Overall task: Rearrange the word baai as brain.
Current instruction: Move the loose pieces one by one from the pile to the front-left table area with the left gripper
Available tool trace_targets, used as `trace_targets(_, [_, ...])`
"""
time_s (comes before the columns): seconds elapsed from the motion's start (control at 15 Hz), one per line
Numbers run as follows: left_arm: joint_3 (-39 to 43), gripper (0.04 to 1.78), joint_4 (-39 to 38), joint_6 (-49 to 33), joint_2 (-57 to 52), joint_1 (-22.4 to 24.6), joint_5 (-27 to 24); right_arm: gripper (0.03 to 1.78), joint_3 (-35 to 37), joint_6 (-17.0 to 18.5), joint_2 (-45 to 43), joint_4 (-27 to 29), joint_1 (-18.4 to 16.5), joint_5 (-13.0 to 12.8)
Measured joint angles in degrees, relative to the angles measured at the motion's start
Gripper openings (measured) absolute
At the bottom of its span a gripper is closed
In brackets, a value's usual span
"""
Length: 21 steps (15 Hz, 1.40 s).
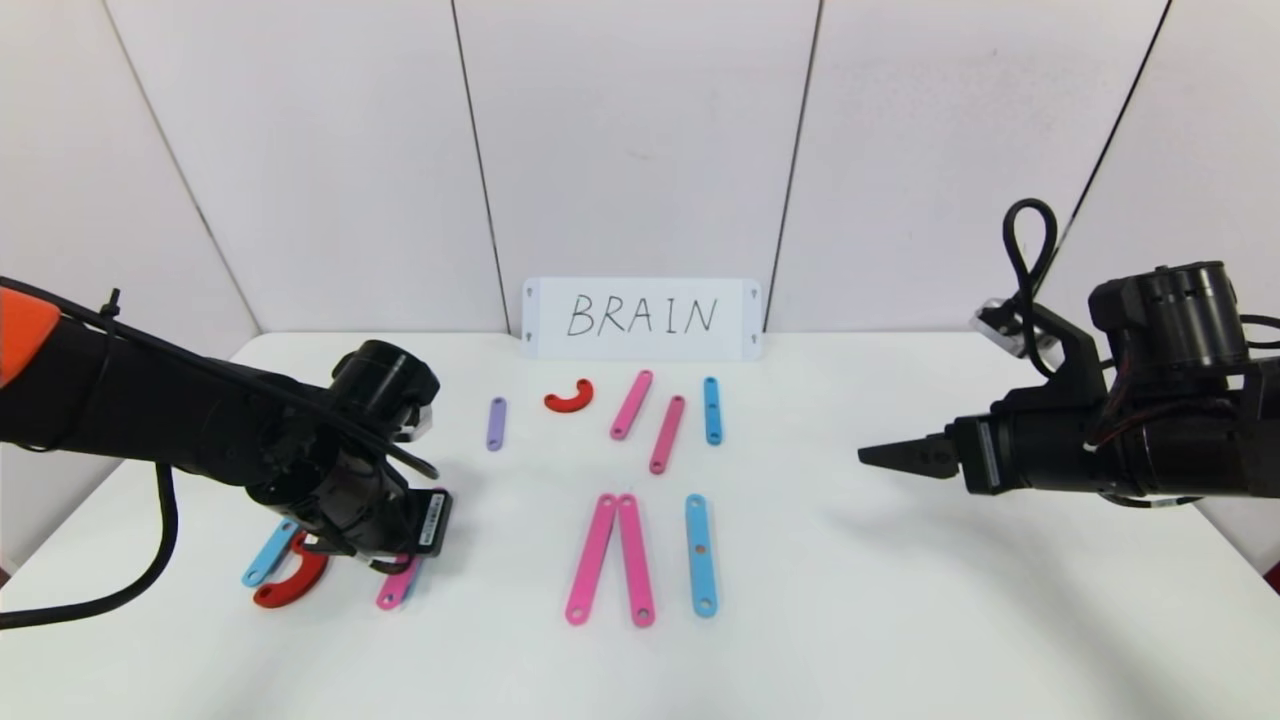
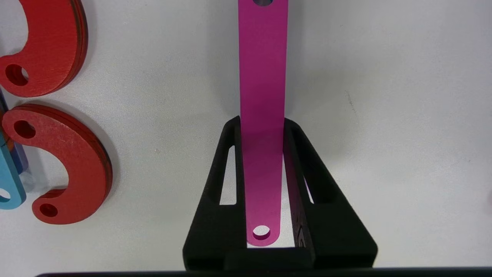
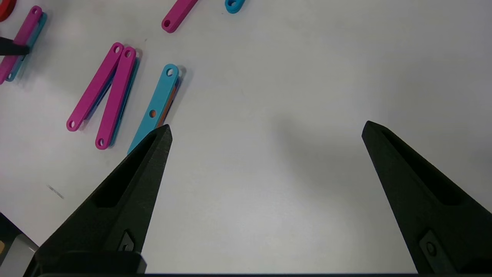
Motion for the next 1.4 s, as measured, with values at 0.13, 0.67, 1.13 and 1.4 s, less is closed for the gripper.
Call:
trace_targets(0.13, [-0.01,0.53,-0.01,0.0,0.02,-0.02,-0.09,1.73,0.02,0.05,0.01,-0.18,0.0,0.0])
trace_targets(0.67, [-1.0,1.66,-0.76,-0.07,-1.02,-0.28,-0.69,1.73,0.1,0.06,0.15,-0.18,0.0,0.01])
trace_targets(1.13, [-11.47,1.75,-0.3,4.99,-1.6,-0.5,-0.57,1.73,0.02,0.06,0.34,-0.18,0.0,-0.02])
trace_targets(1.4, [-19.21,1.75,-0.5,13.34,1.52,-0.67,-4.28,1.73,0.0,0.06,0.5,-0.18,-0.12,-0.07])
